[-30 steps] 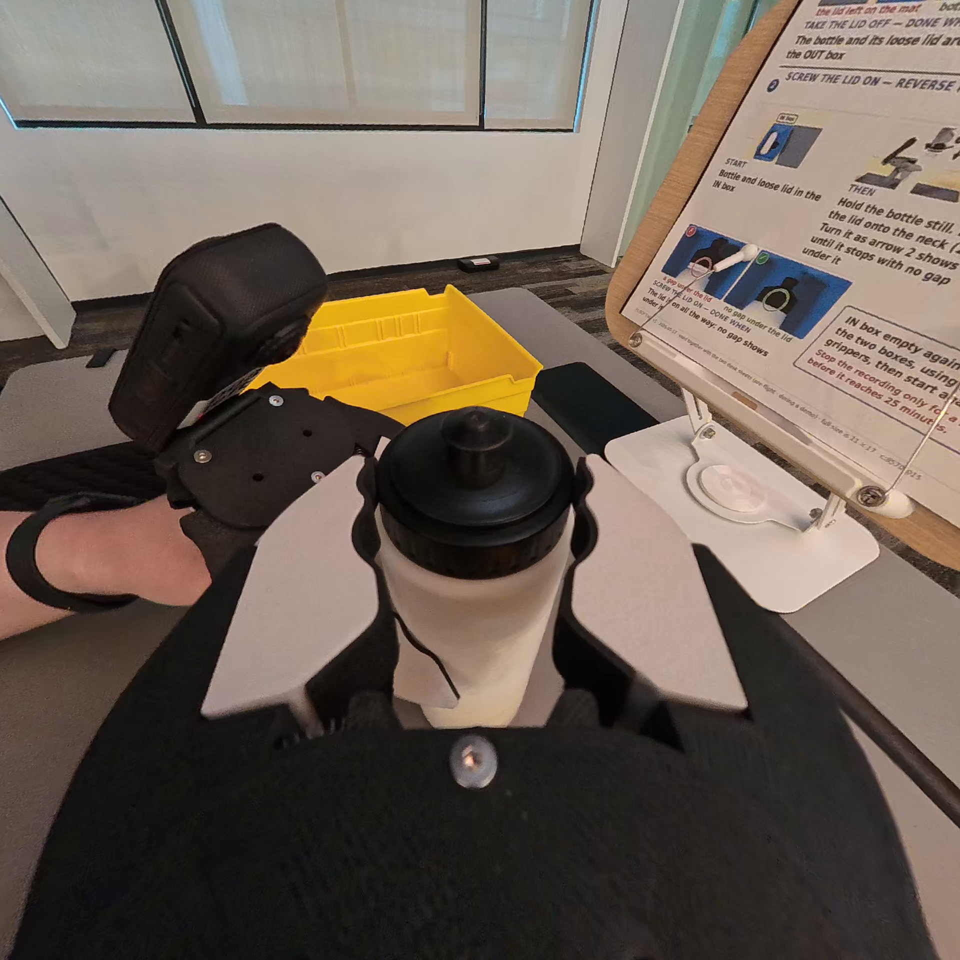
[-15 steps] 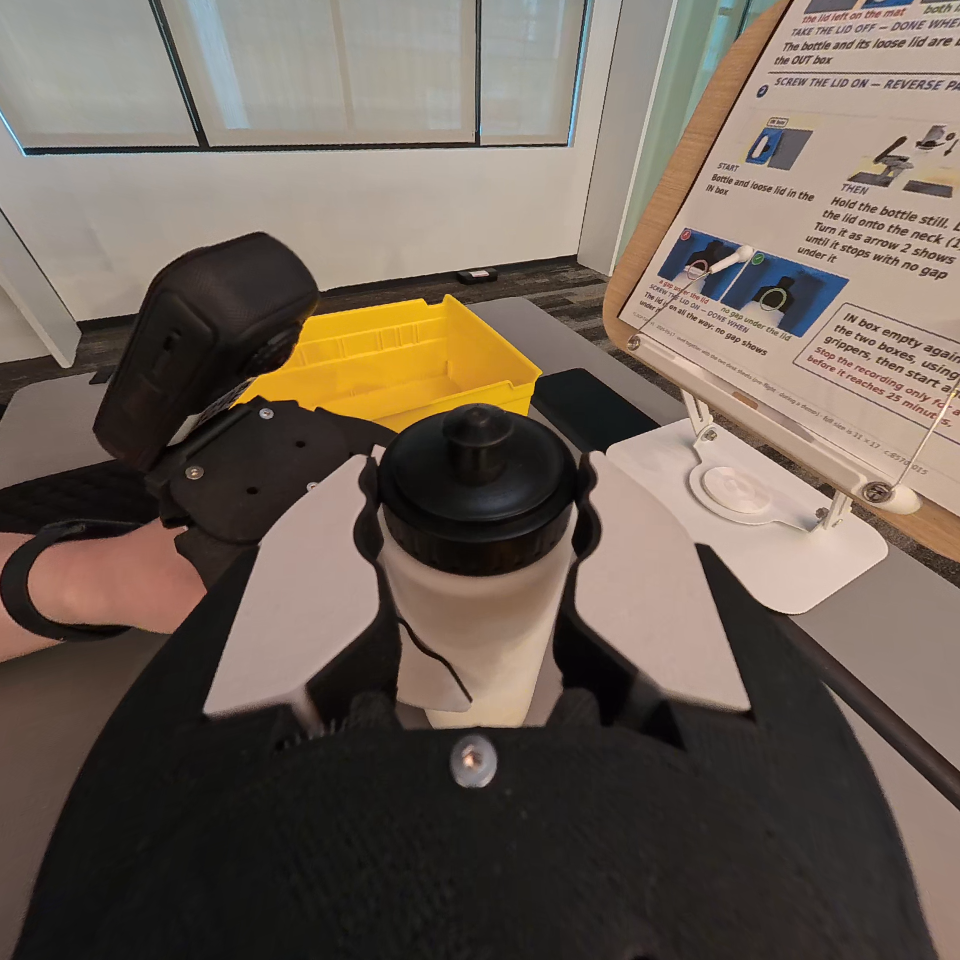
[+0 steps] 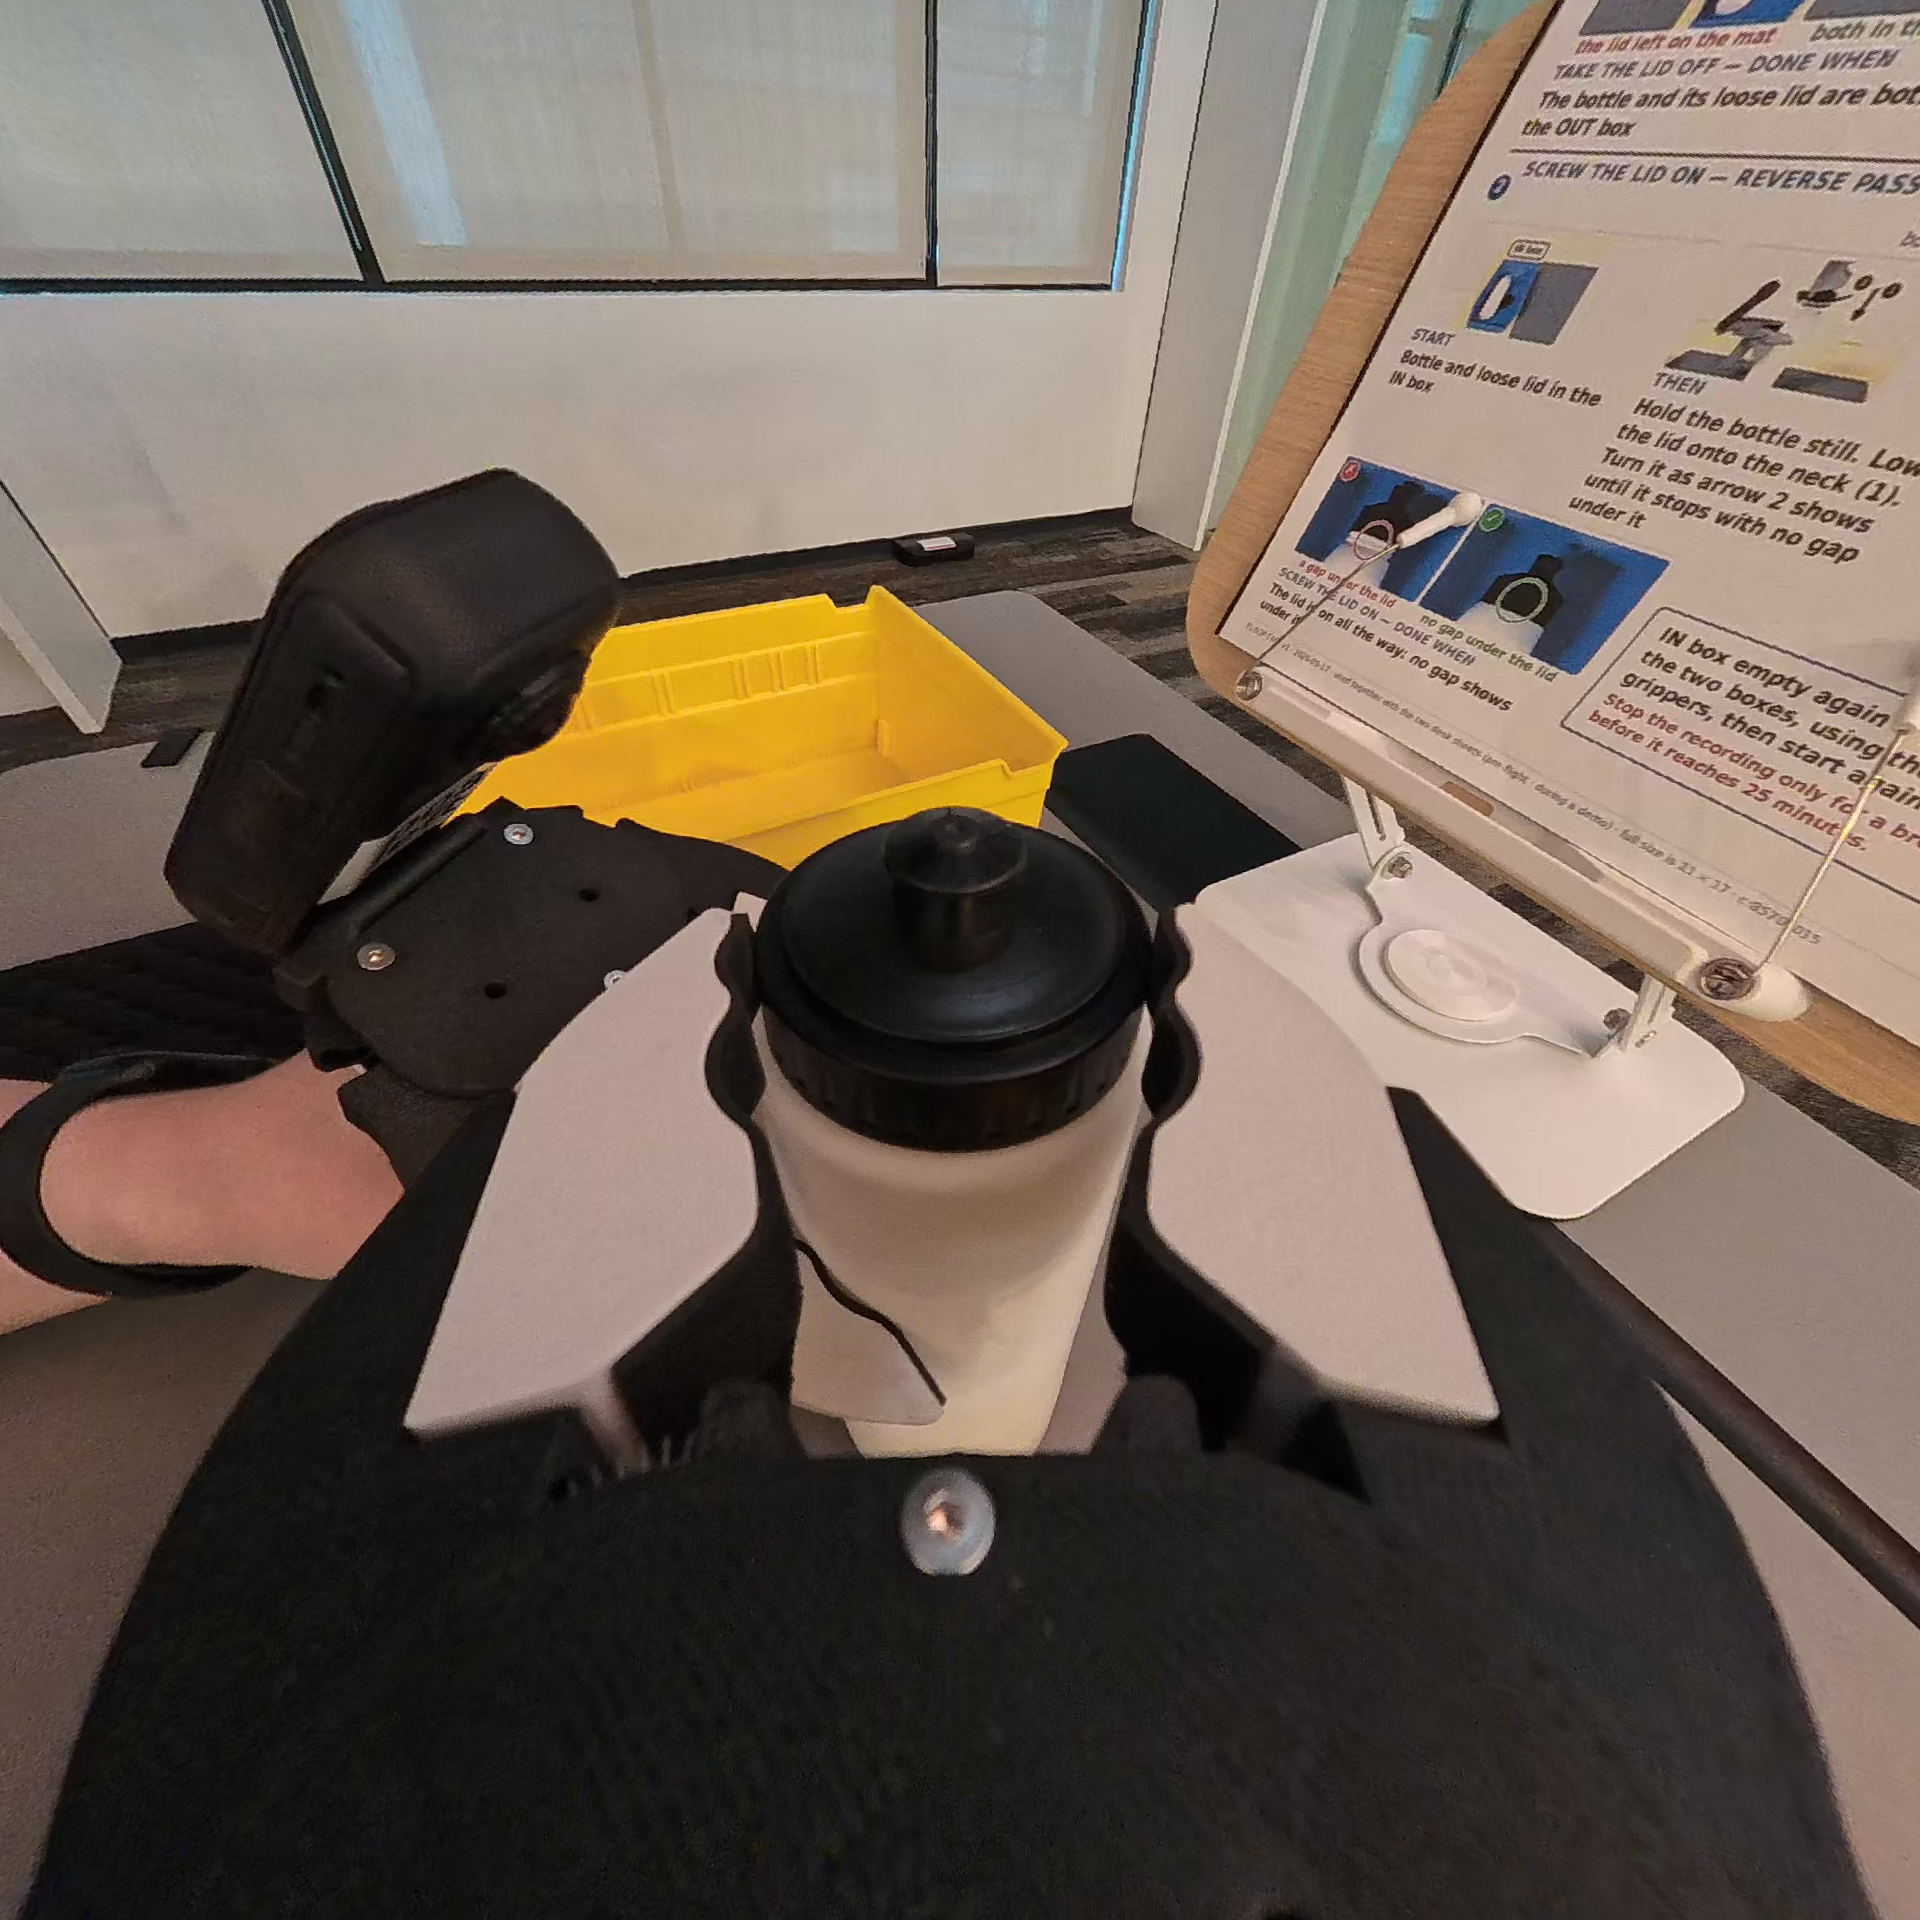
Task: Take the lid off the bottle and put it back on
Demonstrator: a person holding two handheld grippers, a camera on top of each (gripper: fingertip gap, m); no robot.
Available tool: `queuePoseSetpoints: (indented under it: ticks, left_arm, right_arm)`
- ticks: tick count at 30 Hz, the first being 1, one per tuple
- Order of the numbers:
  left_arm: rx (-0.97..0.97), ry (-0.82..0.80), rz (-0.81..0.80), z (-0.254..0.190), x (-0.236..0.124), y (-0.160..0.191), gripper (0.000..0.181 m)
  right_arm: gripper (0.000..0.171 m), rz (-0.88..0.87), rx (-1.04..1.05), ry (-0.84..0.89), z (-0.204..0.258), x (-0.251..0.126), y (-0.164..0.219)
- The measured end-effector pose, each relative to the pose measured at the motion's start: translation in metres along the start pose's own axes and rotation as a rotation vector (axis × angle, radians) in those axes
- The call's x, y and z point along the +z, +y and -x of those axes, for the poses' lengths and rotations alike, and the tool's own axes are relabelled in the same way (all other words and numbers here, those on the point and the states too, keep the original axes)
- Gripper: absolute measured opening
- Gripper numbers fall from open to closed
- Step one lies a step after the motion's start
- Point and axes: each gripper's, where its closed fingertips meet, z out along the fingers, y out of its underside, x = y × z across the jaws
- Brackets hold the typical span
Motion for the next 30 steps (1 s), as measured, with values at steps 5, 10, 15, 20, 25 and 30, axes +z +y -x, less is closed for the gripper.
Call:
queuePoseSetpoints:
  ticks: [5,10,15,20,25,30]
  left_arm:
    - [-0.009,-0.039,0.014,0.001,0.0,0.001,0.084]
    - [-0.004,-0.051,0.022,0.002,0.0,0.001,0.084]
    - [-0.012,-0.043,0.008,0.002,0.0,0.0,0.084]
    - [-0.013,-0.063,0.03,0.003,-0.001,0.001,0.083]
    - [-0.012,-0.037,0.024,0.004,-0.002,0.001,0.083]
    - [-0.11,0.097,-0.006,-0.002,-0.01,-0.008,0.083]
  right_arm:
    - [0.074,0.004,0.009,0.017,-0.002,0.0,0.0]
    - [0.074,0.004,-0.001,0.03,-0.002,0.0,0.0]
    - [0.074,-0.007,0.012,0.026,-0.004,0.0,-0.001]
    - [0.073,0.034,0.022,0.075,-0.004,-0.001,0.001]
    - [0.073,-0.012,0.03,0.061,-0.005,0.001,-0.002]
    - [0.081,-0.047,0.028,0.014,-0.012,-0.02,-0.022]
